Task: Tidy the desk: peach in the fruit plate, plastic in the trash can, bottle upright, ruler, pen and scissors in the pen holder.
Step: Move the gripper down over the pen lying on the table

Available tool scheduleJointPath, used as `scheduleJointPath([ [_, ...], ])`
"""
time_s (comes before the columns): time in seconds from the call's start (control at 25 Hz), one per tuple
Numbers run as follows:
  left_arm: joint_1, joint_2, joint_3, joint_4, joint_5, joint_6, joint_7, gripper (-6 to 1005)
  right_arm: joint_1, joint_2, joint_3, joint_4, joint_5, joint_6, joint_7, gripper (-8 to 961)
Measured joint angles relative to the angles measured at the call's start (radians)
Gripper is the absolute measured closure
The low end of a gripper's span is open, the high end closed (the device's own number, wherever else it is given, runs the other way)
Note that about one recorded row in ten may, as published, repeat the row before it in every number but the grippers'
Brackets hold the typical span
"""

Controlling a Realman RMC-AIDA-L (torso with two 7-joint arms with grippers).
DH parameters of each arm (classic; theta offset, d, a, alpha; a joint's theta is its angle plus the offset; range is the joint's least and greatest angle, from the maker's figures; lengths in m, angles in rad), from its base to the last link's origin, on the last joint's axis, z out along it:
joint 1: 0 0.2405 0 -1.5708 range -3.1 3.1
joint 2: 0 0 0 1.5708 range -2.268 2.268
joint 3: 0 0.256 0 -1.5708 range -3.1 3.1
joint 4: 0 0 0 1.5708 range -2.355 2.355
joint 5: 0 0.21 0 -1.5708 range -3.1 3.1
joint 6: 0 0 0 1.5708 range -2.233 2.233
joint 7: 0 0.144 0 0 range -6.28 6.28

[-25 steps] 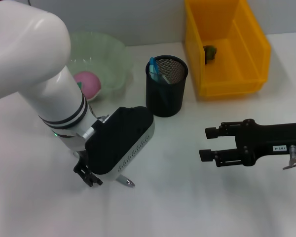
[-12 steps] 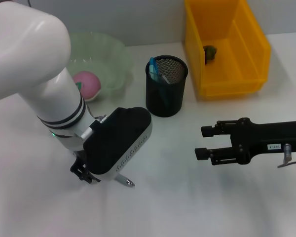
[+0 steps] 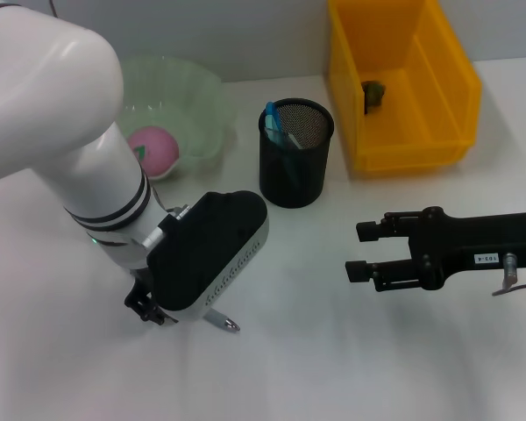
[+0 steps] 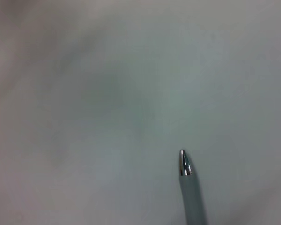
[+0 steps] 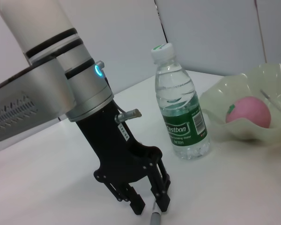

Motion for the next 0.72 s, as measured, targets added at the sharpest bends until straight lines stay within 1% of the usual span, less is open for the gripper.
scheduleJointPath([
  [0.48,-0.004,0.0,0.002,-0.023,0.0,-0.025,0.0,559,0.004,0.0,0.0,0.0,0.0,0.001,-0.004,210],
  [0.72,-0.003,0.0,0.01,-0.024,0.001,-0.033,0.0,562,0.006,0.004,0.0,0.0,0.001,0.003,-0.011,210],
])
